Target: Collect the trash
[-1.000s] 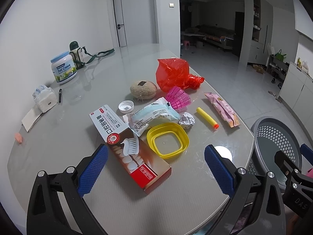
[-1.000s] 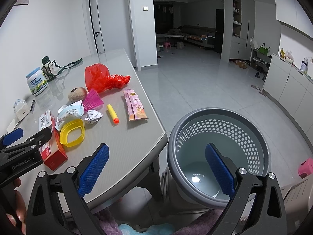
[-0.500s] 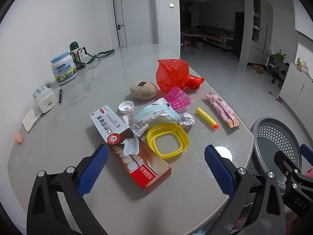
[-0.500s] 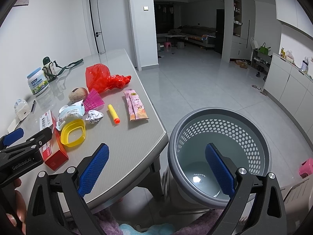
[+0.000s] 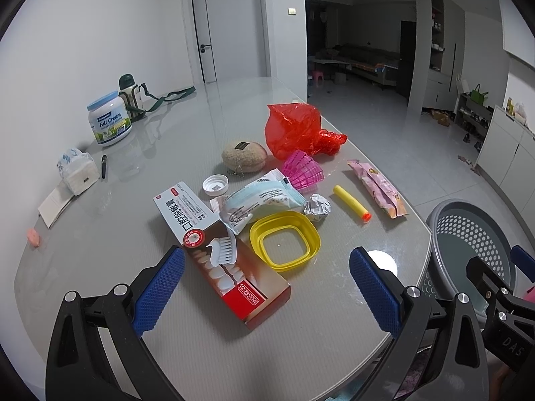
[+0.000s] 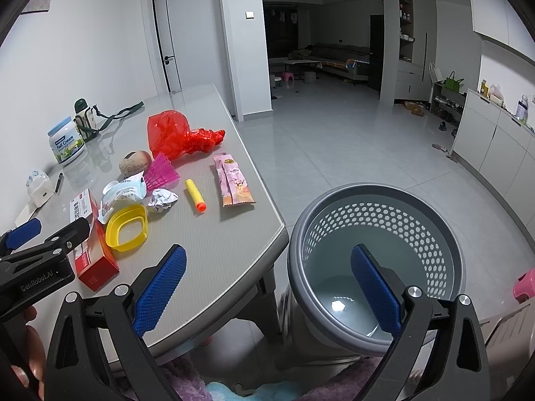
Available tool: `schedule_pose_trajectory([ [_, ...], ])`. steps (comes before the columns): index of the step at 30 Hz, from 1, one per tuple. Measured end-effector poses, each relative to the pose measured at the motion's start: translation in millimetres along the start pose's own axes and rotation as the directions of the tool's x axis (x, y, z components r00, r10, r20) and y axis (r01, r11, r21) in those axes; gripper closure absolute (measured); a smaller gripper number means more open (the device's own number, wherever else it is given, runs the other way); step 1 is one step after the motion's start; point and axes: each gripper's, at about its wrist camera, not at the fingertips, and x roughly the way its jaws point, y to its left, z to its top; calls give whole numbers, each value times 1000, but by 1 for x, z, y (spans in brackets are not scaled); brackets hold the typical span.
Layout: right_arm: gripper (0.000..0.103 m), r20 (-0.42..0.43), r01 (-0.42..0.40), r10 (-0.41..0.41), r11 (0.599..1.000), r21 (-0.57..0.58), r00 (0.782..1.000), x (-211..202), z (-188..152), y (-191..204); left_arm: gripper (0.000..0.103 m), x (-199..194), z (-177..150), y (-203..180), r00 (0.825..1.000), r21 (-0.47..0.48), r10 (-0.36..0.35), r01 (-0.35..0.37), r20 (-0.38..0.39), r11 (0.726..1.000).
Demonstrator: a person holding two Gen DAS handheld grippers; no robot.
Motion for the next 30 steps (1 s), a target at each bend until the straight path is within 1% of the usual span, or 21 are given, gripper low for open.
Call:
schedule_pose_trajectory([
  [15,9,-2,-13,13,1000,2,1000,0,0,-1,6,0,-1,-1,1000,0,1,-1,0,1000],
  [30,9,-10,-59,59,998,-12,998,10,-2,1,6,7,-1,4,1000,-17,16,-16,-14,1000],
])
